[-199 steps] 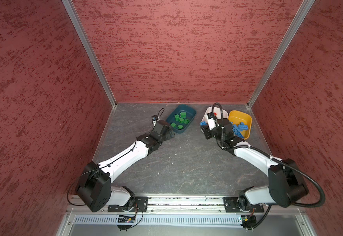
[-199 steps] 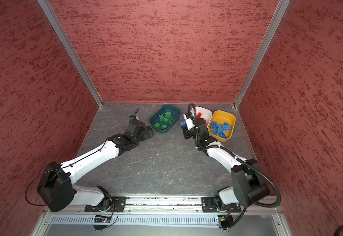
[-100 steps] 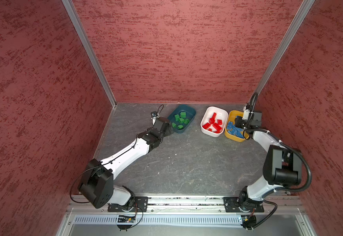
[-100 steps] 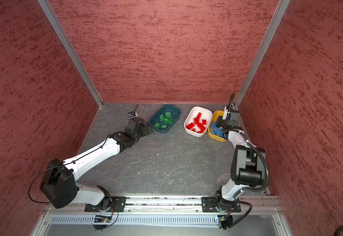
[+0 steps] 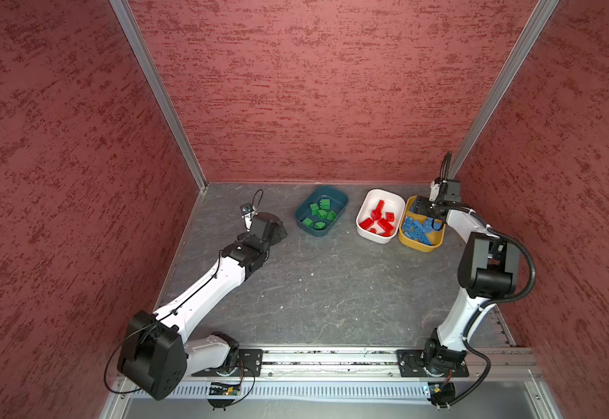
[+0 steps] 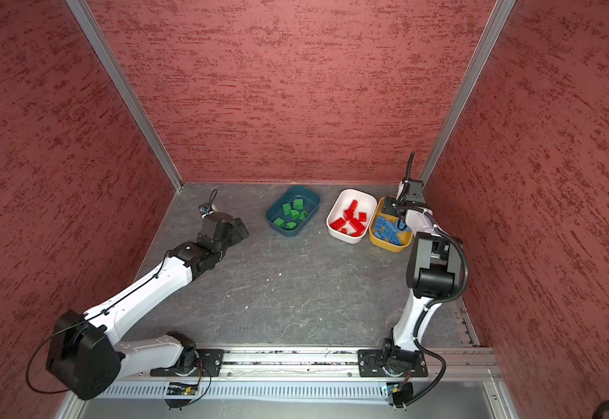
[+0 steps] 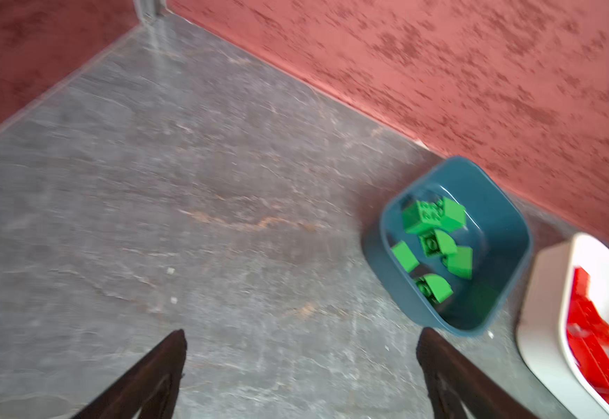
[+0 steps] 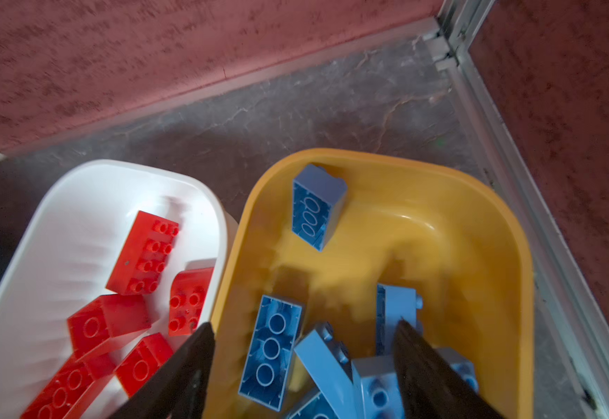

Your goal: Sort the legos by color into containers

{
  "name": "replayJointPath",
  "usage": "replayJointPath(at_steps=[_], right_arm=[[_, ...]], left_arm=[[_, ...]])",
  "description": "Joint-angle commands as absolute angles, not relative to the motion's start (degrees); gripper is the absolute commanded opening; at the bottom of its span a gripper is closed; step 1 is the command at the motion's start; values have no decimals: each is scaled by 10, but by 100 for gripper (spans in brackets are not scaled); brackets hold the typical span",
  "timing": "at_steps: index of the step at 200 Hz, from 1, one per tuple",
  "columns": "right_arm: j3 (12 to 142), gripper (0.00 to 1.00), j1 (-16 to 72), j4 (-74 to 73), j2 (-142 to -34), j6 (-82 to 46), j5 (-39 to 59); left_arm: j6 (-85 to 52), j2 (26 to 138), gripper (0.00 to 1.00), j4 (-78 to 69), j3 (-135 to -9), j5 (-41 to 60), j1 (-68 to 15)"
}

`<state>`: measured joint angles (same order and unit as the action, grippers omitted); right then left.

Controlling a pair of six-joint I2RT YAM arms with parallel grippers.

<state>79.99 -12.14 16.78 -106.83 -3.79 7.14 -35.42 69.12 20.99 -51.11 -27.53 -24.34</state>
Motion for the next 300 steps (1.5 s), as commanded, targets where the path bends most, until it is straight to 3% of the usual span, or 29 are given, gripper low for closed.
replayJointPath(at_steps=[1, 57, 88, 129, 159, 223, 251, 259, 268, 300], right_arm=[[743, 97, -121, 128, -975, -51, 57], [482, 99, -121, -58, -744, -126, 9], [352, 99, -120, -209, -686, -154, 11], [256, 99, -120, -365, -725, -164, 2], [249, 99, -119, -402, -758, -129, 2], [157, 99, -103, -618, -818, -53, 118], [133, 99, -77, -727, -891, -25, 114], [141, 99, -76, -691, -884, -27, 100], [160, 99, -76, -656, -882, -30, 85], [171, 99, -44, -638, -883, -20, 1]], left_arm=[[-324, 647, 99, 218, -483, -311, -207], [-236, 557, 99, 136, -384, -350, -95], [-149, 568, 99, 10, -317, -336, -49], [-106, 643, 99, -87, -288, -245, -11], [-80, 722, 99, -222, -267, -208, -8], [-21, 845, 99, -460, -232, -129, -9], [-9, 863, 99, -512, -209, -83, -6], [3, 896, 99, -587, -196, -86, -6], [-11, 872, 99, -510, -210, -77, -5], [-15, 878, 99, -520, -210, -73, 2]])
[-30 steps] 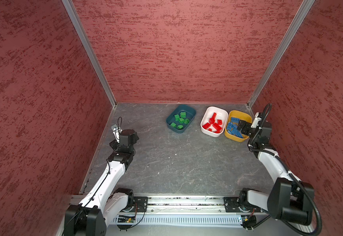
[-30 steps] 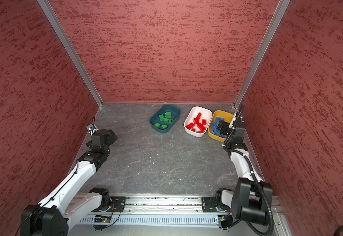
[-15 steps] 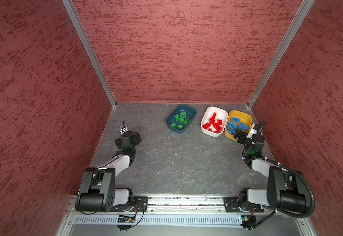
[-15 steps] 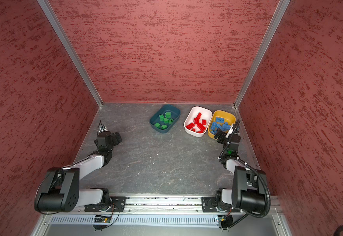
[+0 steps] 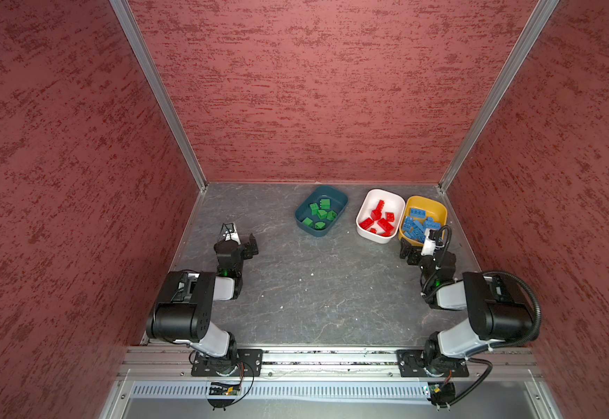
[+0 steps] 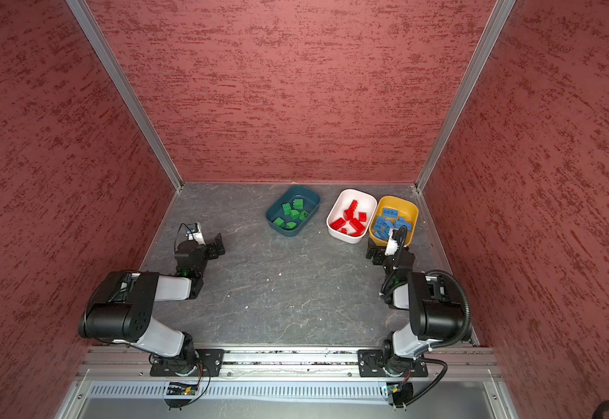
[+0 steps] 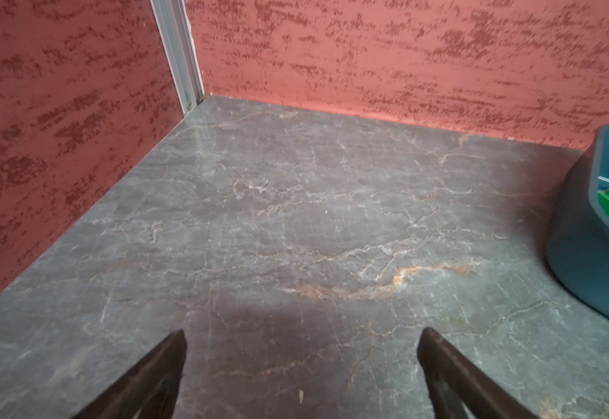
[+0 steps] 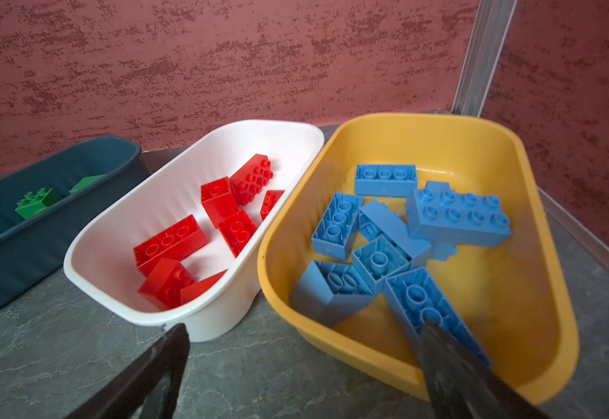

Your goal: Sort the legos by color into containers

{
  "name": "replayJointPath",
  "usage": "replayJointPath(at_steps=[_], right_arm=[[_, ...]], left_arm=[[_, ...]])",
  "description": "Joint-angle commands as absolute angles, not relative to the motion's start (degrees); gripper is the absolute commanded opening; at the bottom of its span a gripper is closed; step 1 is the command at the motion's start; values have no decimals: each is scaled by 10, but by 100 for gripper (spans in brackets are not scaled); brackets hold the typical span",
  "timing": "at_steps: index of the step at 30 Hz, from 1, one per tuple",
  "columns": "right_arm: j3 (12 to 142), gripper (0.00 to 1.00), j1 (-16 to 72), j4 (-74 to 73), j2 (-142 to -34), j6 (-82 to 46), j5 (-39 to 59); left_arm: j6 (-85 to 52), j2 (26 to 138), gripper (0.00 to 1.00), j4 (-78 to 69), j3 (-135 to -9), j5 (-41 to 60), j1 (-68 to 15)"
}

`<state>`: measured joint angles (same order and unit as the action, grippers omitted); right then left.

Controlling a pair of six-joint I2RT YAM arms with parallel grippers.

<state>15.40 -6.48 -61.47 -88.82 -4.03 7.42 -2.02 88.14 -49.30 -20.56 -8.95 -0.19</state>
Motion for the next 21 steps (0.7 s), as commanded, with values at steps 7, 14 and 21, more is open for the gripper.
replayJointPath(at_steps=[7, 14, 21], right_arm=[[167, 99, -40, -644, -882, -20, -10], [171, 99, -40, -640, -885, -21, -7], [166, 99, -40, -643, -882, -20, -8]], left_arm=[[-15, 878, 99, -524, -210, -73, 3], [-15, 881, 99, -532, -208, -74, 3], [-14, 881, 99, -531, -208, -74, 3]])
